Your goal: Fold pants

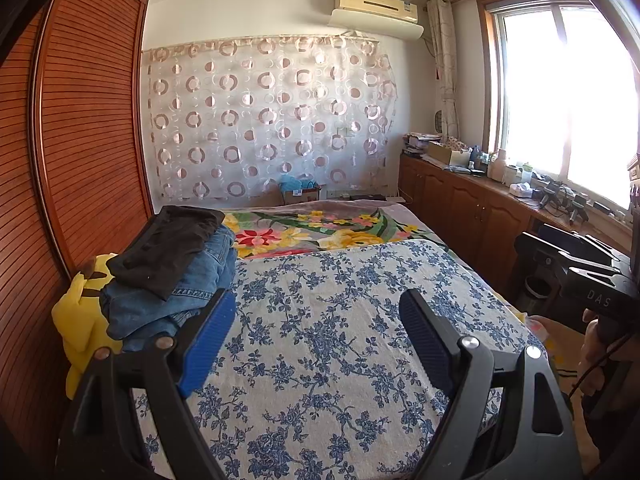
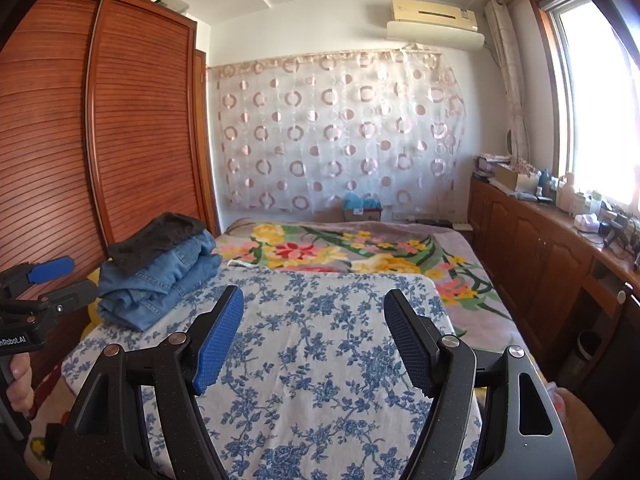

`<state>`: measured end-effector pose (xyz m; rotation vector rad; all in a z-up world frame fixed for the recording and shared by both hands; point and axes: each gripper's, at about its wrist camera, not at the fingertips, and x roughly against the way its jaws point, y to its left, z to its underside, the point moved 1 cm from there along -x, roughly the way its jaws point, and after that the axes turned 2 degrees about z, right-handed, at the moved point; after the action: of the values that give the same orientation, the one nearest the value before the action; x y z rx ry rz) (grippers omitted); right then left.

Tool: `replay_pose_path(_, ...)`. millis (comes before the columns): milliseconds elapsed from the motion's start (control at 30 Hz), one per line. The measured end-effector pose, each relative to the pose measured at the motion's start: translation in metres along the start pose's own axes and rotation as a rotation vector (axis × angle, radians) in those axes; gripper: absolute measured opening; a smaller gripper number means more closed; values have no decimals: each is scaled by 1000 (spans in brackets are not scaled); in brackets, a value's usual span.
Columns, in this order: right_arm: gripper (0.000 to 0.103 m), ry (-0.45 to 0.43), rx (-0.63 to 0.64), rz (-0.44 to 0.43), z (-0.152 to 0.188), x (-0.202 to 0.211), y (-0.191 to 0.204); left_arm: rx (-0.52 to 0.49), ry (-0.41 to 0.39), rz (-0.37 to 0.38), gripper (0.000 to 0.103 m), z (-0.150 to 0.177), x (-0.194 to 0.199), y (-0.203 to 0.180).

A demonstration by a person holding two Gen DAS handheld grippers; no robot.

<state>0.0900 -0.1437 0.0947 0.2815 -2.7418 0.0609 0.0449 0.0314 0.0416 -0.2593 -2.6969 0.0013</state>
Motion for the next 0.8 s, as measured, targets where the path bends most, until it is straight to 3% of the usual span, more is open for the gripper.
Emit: replay_pose_path(800,74,1,2,0,0,0,1,0,6,0,85,-2,4,-1)
